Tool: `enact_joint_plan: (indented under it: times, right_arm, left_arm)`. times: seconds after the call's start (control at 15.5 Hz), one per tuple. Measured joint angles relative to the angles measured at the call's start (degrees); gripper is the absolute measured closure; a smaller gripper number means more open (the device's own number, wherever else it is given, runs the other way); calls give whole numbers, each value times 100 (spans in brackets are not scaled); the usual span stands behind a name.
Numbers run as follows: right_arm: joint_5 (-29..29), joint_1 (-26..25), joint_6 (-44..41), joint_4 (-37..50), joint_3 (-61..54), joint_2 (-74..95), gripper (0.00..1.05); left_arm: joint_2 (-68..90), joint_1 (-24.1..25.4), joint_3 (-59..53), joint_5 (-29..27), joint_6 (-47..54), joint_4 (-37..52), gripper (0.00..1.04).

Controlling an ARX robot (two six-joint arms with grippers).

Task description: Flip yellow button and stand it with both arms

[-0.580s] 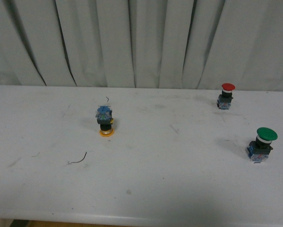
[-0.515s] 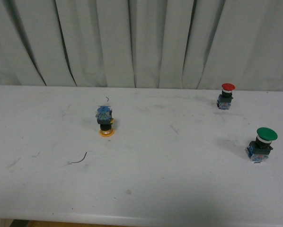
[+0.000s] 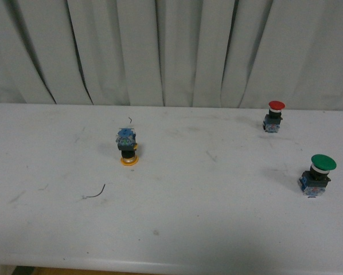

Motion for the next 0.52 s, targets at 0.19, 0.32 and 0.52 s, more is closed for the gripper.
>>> enact_joint_plan:
  times: [0.19,0.32,0.52]
  right_arm:
    - [-2,0,0,0,0,0,6]
    - [0,0,0,0,0,0,6]
    - [0,0,0,0,0,0,6]
  left_arm:
    - [0,0,0,0,0,-2,7]
    - [0,0,0,0,0,-2,7]
    - [0,0,0,0,0,-2,7]
